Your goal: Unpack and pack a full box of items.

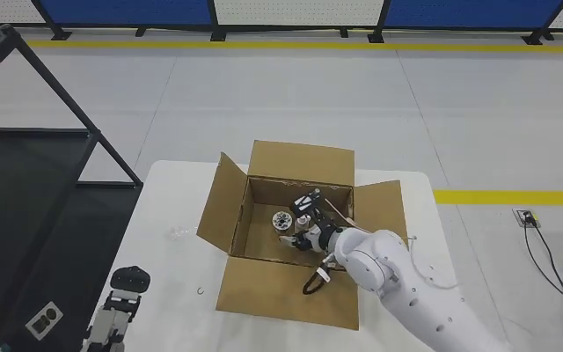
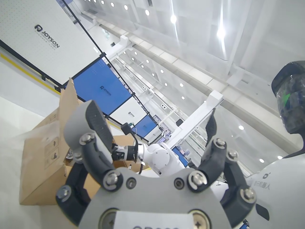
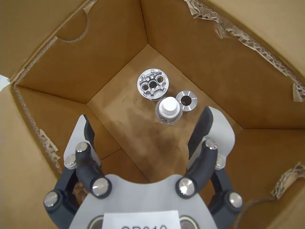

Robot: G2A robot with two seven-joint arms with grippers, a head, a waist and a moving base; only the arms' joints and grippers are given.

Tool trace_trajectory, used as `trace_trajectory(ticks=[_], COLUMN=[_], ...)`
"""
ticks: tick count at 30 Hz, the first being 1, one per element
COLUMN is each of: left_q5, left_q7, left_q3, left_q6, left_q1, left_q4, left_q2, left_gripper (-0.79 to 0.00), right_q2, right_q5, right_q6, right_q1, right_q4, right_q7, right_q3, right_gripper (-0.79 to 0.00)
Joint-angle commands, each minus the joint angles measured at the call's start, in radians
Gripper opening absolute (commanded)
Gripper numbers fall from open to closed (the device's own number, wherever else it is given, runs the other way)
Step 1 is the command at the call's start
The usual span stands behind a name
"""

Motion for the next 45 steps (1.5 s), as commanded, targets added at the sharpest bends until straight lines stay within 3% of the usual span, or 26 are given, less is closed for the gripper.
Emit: trace_trajectory(ticks=[1, 8, 16, 20, 21, 24, 28, 31, 35, 38, 45], left_q5=[0.000, 0.000, 0.000, 0.000, 0.000, 0.000, 0.000, 0.000, 0.000, 0.000, 0.000], left_q7=[-0.012, -0.012, -0.012, -0.012, -0.012, -0.012, -0.012, -0.012, -0.012, -0.012, -0.012], left_q3=[0.006, 0.006, 0.006, 0.006, 0.006, 0.006, 0.006, 0.006, 0.006, 0.006, 0.006], left_q6=[0.004, 0.004, 0.004, 0.004, 0.004, 0.004, 0.004, 0.004, 0.004, 0.004, 0.004], left_q1=[-0.006, -0.006, -0.006, -0.006, -0.006, -0.006, -0.006, -0.006, -0.006, -0.006, -0.006], left_q4=[0.002, 0.002, 0.002, 0.002, 0.002, 0.002, 0.002, 0.002, 0.002, 0.002, 0.002], left_q2=[0.001, 0.001, 0.001, 0.001, 0.001, 0.001, 0.001, 0.001, 0.001, 0.001, 0.001], left_gripper=[0.000, 0.000, 0.000, 0.000, 0.000, 0.000, 0.000, 0.000, 0.000, 0.000, 0.000], right_q2=[-0.009, -0.031, -0.049, -0.060, -0.062, -0.069, -0.077, -0.079, -0.074, -0.061, -0.016], right_q5=[-0.015, -0.024, -0.028, -0.031, -0.033, -0.033, -0.035, -0.023, -0.018, -0.021, -0.044], right_q6=[0.015, 0.022, 0.004, -0.004, -0.007, -0.017, -0.030, -0.057, -0.091, -0.108, -0.141], right_q1=[0.010, 0.018, 0.019, 0.022, 0.024, 0.028, 0.031, 0.030, 0.012, -0.020, -0.149], right_q4=[0.033, 0.105, 0.147, 0.165, 0.170, 0.182, 0.191, 0.191, 0.150, 0.081, -0.159], right_q7=[-0.020, -0.039, -0.027, -0.024, -0.023, -0.019, -0.018, -0.017, -0.019, -0.017, 0.006], right_q3=[-0.008, -0.010, -0.010, -0.013, -0.013, -0.013, -0.008, 0.006, 0.037, 0.080, 0.229], right_gripper=[0.000, 0.000, -0.135, -0.289, -0.379, -0.425, -0.548, -0.554, -0.646, -0.776, -0.785])
